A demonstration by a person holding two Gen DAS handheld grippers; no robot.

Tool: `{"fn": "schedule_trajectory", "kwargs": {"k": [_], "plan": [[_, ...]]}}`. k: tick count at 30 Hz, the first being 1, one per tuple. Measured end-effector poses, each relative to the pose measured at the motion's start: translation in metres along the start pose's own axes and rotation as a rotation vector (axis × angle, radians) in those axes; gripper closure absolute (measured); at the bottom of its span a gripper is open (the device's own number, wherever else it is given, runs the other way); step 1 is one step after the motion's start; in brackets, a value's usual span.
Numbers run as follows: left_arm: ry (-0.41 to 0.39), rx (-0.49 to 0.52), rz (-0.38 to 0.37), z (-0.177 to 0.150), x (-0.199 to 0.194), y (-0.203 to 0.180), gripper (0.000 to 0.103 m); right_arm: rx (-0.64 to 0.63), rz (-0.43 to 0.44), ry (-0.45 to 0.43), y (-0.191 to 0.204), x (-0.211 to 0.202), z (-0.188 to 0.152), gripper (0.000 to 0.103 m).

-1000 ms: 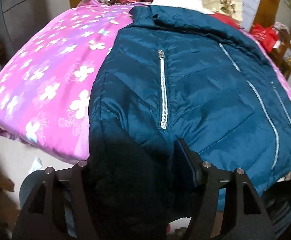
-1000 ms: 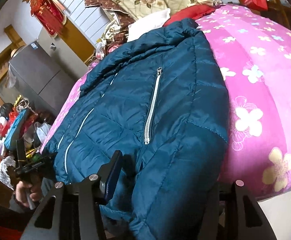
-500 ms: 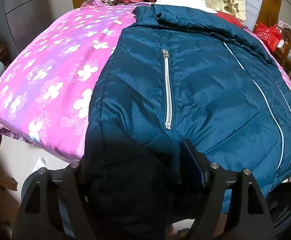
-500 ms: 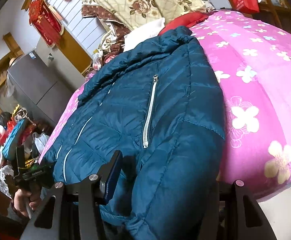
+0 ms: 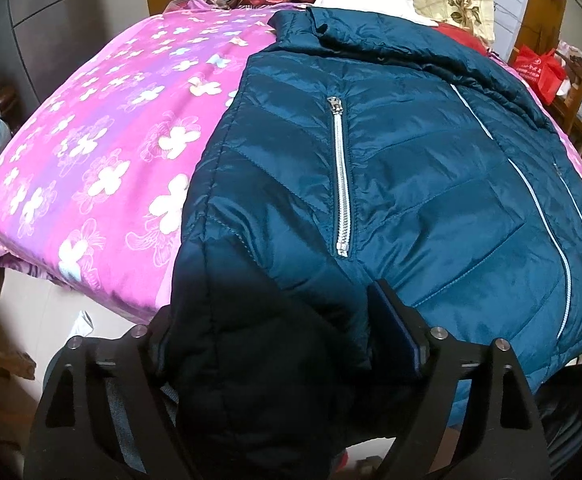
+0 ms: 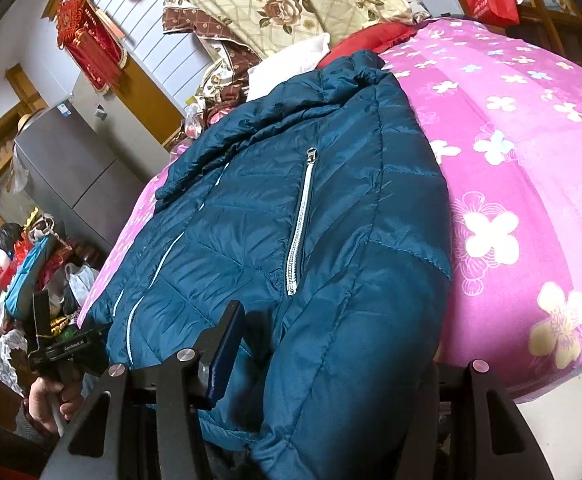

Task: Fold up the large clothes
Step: 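Grasp the jacket hem with both tools, one at each side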

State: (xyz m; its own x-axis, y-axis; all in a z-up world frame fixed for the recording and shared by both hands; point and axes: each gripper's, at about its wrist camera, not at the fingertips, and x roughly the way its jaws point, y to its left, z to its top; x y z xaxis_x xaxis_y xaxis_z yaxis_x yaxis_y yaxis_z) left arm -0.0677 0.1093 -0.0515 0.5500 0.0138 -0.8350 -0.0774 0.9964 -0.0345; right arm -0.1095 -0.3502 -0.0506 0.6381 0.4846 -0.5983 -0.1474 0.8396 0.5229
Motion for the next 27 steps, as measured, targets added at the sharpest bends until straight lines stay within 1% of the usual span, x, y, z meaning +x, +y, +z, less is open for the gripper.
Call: {"fn": "schedule_trajectory", "kwargs": {"k": [2,6,11,17,22,25,27], "plan": [[0.004,-0.007,0.002,0.000,0.001,0.002,0.014,-0.006,-0.004,-0.002,0.001,0.000,0.000,0.049],[0.008,-0.018,0.003,0.000,0.003,0.004,0.010,-0.011,-0.004,-0.002,0.002,0.001,-0.001,0.047],[0.008,-0.019,0.003,0.000,0.003,0.005,0.009,-0.014,0.004,-0.003,0.003,0.001,-0.001,0.042],[0.007,-0.019,0.003,0.000,0.003,0.005,0.009,-0.020,0.000,-0.003,0.005,0.001,-0.001,0.040],[0.007,-0.019,0.002,0.000,0.004,0.005,0.009,-0.022,-0.002,-0.003,0.006,0.001,-0.001,0.040],[0.005,-0.018,-0.006,-0.001,0.004,0.005,0.009,-0.045,-0.022,0.002,0.010,0.003,-0.001,0.041],[0.000,-0.009,-0.012,-0.002,0.002,0.006,0.011,-0.064,-0.060,0.013,0.014,0.004,-0.001,0.045]]}}
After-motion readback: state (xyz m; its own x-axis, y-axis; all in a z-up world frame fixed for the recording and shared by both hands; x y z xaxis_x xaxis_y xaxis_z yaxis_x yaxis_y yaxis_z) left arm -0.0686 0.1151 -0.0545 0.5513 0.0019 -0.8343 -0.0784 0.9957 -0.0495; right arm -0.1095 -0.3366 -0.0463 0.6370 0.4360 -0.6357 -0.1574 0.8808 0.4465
